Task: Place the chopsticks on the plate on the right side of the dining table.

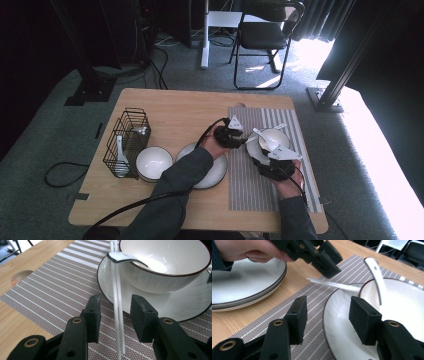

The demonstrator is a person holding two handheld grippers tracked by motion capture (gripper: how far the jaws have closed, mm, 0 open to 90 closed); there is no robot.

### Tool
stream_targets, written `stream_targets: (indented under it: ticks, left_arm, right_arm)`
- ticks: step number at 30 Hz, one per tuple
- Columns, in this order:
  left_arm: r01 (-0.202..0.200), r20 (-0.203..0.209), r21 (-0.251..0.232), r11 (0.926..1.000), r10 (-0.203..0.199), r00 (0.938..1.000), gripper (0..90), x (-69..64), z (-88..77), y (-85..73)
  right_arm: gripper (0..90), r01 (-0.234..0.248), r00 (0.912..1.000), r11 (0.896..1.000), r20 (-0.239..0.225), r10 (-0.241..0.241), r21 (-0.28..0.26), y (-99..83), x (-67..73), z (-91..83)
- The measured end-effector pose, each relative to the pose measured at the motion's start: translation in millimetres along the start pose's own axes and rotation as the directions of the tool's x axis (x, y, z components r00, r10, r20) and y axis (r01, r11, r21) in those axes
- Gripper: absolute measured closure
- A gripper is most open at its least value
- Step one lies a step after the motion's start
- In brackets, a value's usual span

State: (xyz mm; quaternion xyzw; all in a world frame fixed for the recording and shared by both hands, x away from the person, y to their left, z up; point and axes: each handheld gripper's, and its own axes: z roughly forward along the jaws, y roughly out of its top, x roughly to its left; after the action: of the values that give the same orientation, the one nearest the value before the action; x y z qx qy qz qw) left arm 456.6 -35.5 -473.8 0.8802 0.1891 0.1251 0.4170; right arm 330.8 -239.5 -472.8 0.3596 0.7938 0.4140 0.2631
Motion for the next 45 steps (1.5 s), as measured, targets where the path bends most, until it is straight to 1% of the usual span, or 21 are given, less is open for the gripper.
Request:
stream_targets:
  ticks: [4,5,6,7,8,11,15,20,27,29,31,32,33,36,41,43,45]
  left_arm:
    - [-0.001,0.0,-0.002,1.0,0.001,1.0,61.4,-0.8,-0.3,0.0]
    - [-0.001,0.0,-0.002,1.0,0.001,1.0,61.2,-0.9,-0.6,0.2]
    - [-0.001,-0.001,-0.001,1.0,0.001,1.0,61.0,-1.1,-0.6,0.2]
    - [-0.001,-0.001,-0.001,1.0,0.001,1.0,61.0,-1.1,-0.6,0.2]
    - [-0.002,-0.001,-0.003,1.0,0.002,1.0,60.9,-1.0,-0.6,0.2]
    - [-0.002,-0.001,-0.002,1.0,0.002,1.0,60.5,-0.5,-0.5,0.2]
    - [-0.004,-0.001,-0.003,1.0,0.004,1.0,60.3,-0.5,-1.2,0.2]
    - [-0.003,-0.001,-0.006,1.0,0.003,1.0,60.2,-0.2,-2.4,0.6]
    - [0.0,-0.006,-0.002,1.0,0.0,1.0,59.8,1.2,-4.9,-0.7]
    - [-0.001,-0.008,-0.001,1.0,0.001,1.0,59.7,1.7,-5.7,-1.4]
    - [-0.001,-0.01,0.003,1.0,0.001,0.9999,59.6,2.3,-6.3,-1.7]
    - [0.0,-0.011,0.004,1.0,0.001,0.9999,59.6,2.5,-6.6,-1.7]
    - [-0.001,-0.012,0.003,1.0,0.001,0.9999,59.6,2.3,-6.8,-1.6]
    - [0.0,-0.012,0.001,1.0,0.0,0.9999,59.6,1.9,-6.6,-1.5]
    - [0.0,-0.007,0.0,1.0,0.0,1.0,59.1,1.4,-6.2,-1.3]
    - [-0.001,-0.008,0.001,1.0,0.001,1.0,59.1,1.6,-6.8,-1.2]
    - [0.0,-0.011,-0.002,1.0,0.0,0.9999,59.1,1.8,-7.7,-1.3]
  right_arm:
    - [48.0,0.008,0.9999,1.0,0.012,-0.008,-0.009,3.3,-5.5,-3.0]
    - [48.0,0.006,0.9998,1.0,0.022,-0.005,-0.007,5.0,-9.5,-4.8]
    - [48.0,0.004,0.9997,1.0,0.025,-0.003,-0.009,6.2,-12.4,-5.8]
    - [48.0,0.004,0.9997,1.0,0.025,-0.003,-0.009,6.2,-12.4,-5.8]
    - [48.0,0.001,0.9995,1.0,0.031,0.0,-0.014,8.0,-17.1,-7.2]
    - [48.0,-0.001,0.9991,1.0,0.042,0.002,-0.018,9.5,-24.1,-8.2]
    - [47.9,-0.006,0.9987,1.0,0.051,0.007,-0.02,10.8,-30.0,-9.2]
    - [47.9,0.003,0.9976,1.0,0.069,-0.001,-0.024,18.2,-41.0,-12.5]
    - [47.9,-0.005,0.9961,0.999,0.088,0.007,-0.033,24.2,-57.5,-11.1]
    - [47.4,0.003,0.9957,1.0,0.093,0.0,-0.031,25.9,-60.9,-9.3]
    - [47.1,0.008,0.9958,1.0,0.092,-0.006,-0.025,27.4,-63.8,-6.9]
    - [47.1,0.01,0.9956,0.999,0.094,-0.007,-0.032,27.7,-65.5,-6.2]
    - [47.0,0.003,0.9957,0.999,0.093,0.0,-0.034,27.8,-67.7,-5.5]
    - [47.0,0.004,0.9959,0.999,0.091,-0.001,-0.037,28.8,-73.4,-3.8]
    - [46.6,0.018,0.9964,0.999,0.083,-0.015,-0.04,32.5,-83.9,-1.7]
    - [46.6,0.0,0.9964,0.999,0.084,0.003,-0.04,32.4,-90.0,0.7]
    - [46.5,-0.006,0.9963,0.999,0.086,0.009,-0.043,32.5,-94.0,2.7]
